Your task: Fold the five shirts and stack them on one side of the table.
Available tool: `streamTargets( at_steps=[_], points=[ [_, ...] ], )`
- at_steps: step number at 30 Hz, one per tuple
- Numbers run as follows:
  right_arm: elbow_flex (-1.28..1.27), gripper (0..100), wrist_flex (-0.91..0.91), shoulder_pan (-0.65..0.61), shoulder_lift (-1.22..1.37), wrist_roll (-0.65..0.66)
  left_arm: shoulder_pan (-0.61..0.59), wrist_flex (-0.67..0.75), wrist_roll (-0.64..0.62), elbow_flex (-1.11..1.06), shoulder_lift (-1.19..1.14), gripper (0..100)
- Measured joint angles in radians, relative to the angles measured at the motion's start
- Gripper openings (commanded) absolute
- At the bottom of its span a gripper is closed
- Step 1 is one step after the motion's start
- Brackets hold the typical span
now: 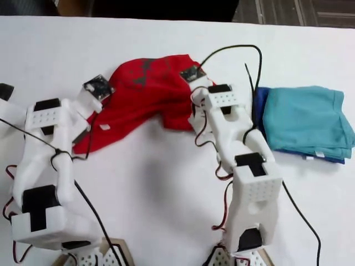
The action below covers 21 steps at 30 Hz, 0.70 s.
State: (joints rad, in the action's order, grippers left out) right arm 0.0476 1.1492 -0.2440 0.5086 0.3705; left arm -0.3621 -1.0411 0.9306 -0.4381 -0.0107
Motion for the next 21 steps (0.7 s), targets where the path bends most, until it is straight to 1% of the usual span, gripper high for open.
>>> streamTargets(
  at_steps=[4,14,21],
  points=[
    [0.038,29.7,0.021,0.003,0.006,0.000,0.002,0.000,0.000,0.000,0.000,3],
    [0.040,29.7,0.021,-0.002,0.006,0.000,0.000,0.000,0.000,0.000,0.000,3],
    [0.040,29.7,0.037,-0.055,0.006,0.000,0.000,0.000,0.000,0.000,0.000,3]
  ],
)
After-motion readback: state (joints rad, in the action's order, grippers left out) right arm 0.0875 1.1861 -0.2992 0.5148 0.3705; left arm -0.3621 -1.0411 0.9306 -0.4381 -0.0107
